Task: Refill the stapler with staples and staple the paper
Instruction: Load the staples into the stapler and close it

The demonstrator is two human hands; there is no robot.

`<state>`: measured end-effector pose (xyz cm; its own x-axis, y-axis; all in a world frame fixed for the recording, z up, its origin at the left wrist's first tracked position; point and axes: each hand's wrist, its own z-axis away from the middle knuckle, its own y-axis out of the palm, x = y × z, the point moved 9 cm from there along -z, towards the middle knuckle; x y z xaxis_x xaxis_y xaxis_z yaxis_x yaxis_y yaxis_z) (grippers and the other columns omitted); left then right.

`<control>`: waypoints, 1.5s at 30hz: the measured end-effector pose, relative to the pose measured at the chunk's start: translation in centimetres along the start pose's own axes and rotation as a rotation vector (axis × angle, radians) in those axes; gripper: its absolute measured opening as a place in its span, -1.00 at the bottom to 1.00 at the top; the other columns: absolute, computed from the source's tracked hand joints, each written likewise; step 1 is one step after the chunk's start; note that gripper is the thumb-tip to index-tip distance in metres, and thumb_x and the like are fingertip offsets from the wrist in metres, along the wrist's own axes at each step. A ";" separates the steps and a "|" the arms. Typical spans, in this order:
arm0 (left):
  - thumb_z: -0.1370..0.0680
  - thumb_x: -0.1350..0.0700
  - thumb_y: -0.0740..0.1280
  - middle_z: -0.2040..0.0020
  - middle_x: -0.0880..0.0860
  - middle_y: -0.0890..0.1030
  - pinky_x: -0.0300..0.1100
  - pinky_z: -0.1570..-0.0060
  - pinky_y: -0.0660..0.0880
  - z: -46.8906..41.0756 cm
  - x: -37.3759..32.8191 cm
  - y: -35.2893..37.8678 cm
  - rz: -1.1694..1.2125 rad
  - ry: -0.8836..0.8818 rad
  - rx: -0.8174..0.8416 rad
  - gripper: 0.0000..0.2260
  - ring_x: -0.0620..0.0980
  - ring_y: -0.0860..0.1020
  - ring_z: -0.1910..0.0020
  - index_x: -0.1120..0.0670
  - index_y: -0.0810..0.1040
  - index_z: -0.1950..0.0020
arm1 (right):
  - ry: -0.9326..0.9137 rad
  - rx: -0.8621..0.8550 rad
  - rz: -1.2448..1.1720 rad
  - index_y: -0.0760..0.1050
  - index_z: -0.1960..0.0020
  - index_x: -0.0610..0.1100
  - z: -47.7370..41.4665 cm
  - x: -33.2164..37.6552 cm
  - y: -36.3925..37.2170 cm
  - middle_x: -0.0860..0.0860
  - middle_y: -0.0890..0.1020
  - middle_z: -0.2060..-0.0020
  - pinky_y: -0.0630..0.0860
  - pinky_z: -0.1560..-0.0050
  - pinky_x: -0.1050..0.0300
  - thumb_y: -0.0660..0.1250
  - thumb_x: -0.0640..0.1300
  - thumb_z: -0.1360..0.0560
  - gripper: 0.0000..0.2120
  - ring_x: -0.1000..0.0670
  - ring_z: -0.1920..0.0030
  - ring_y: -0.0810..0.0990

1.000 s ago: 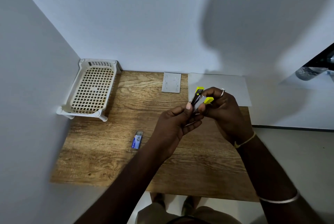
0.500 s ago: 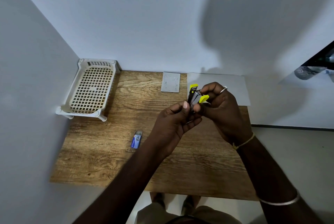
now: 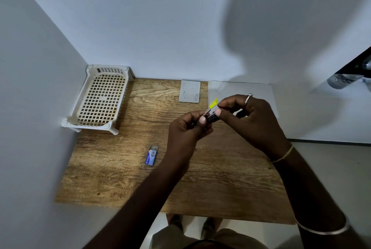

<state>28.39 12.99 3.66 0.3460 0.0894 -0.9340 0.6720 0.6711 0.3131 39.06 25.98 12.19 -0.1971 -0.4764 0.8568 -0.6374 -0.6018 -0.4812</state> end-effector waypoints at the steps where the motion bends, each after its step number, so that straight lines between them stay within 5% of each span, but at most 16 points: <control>1: -0.61 0.23 0.37 0.04 0.13 0.72 -0.05 -0.01 0.64 0.0 -0.1 0.0 -0.030 0.023 0.000 -0.88 0.04 0.68 0.02 0.18 0.69 -0.08 | 0.004 0.003 0.021 0.69 0.07 0.05 -0.1 0.0 0.0 0.15 0.71 0.21 0.59 0.25 0.15 0.52 -0.05 -0.48 -0.96 0.12 0.14 0.67; 5: -0.59 0.25 0.40 0.10 0.03 0.72 -0.03 0.02 0.67 0.0 -0.5 -0.4 -0.116 0.091 -0.037 -0.89 -0.01 0.68 0.10 0.15 0.70 -0.08 | 0.039 0.019 0.062 0.68 0.12 0.05 -0.3 -0.4 0.2 0.16 0.69 0.25 0.62 0.23 0.03 0.52 -0.07 -0.47 -0.96 0.10 0.18 0.67; 13: -0.53 0.29 0.46 0.08 0.02 0.73 0.06 0.06 0.67 -0.3 -0.9 -1.8 -0.398 0.202 -0.123 -0.83 0.01 0.70 0.09 0.11 0.72 -0.09 | 0.134 0.077 0.098 0.74 0.06 0.03 -0.4 -1.8 0.6 0.15 0.74 0.21 0.60 0.16 0.15 0.54 -0.05 -0.44 -0.91 0.18 0.21 0.69; 19: -0.49 0.16 0.52 0.08 -0.16 0.71 -0.13 0.03 0.61 0.2 0.5 -2.3 -0.592 0.239 -0.156 -0.80 -0.18 0.66 0.05 -0.08 0.71 -0.07 | 0.188 0.017 0.217 0.74 0.00 0.05 0.6 -3.8 1.8 0.10 0.75 0.22 0.63 0.10 0.15 0.50 -0.01 -0.45 -0.86 0.19 0.21 0.67; 23: -0.50 0.13 0.52 0.07 -0.14 0.72 -0.06 0.02 0.62 1.1 3.2 -3.4 -0.619 0.184 -0.185 -0.84 -0.16 0.66 0.04 -0.03 0.73 -0.07 | 0.187 0.036 0.405 0.74 -0.01 -0.01 2.2 -5.5 4.2 0.10 0.66 0.35 0.50 0.29 0.20 0.44 -0.04 -0.50 -0.86 0.16 0.32 0.58; 29: -0.50 0.15 0.51 0.06 -0.19 0.69 -0.28 0.07 0.55 2.2 4.1 -3.6 -0.645 0.255 -0.175 -0.76 -0.17 0.65 0.03 -0.15 0.68 -0.09 | 0.260 0.070 0.432 0.73 0.01 0.00 3.5 -7.9 5.9 0.06 0.66 0.32 0.38 0.35 0.28 0.39 -0.02 -0.50 -0.84 0.11 0.31 0.57; 33: -0.53 0.08 0.49 0.03 -0.19 0.68 -0.39 0.08 0.49 2.1 4.0 -3.6 -0.670 0.313 -0.141 -0.82 -0.17 0.64 0.01 -0.11 0.69 -0.12 | 0.260 0.078 0.437 0.69 0.13 -0.06 3.4 -8.4 6.3 0.03 0.59 0.40 0.39 0.37 0.14 0.40 -0.03 -0.46 -0.86 0.07 0.37 0.53; 37: -0.53 0.04 0.50 0.03 -0.20 0.68 -0.37 0.09 0.49 2.2 4.6 -3.5 -0.686 0.325 -0.103 -0.80 -0.16 0.64 0.02 -0.10 0.69 -0.15 | 0.264 0.071 0.468 0.55 0.32 -0.10 3.5 -8.7 6.6 0.03 0.46 0.48 0.19 0.44 0.19 0.43 -0.08 -0.39 -0.84 0.08 0.43 0.43; 45: -0.52 0.04 0.51 0.01 -0.21 0.68 -0.44 0.09 0.46 2.0 5.5 -4.4 -0.713 0.320 -0.062 -0.78 -0.19 0.64 0.00 -0.06 0.70 -0.16 | 0.229 0.095 0.467 0.48 0.29 -0.05 4.3 -9.4 7.9 0.11 0.43 0.40 0.20 0.41 0.27 0.43 -0.10 -0.44 -0.82 0.12 0.37 0.39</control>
<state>28.70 9.05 -2.50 -0.3673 -0.1770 -0.9131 0.6202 0.6850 -0.3823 39.12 22.98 -0.46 -0.6082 -0.5619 0.5607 -0.3743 -0.4198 -0.8268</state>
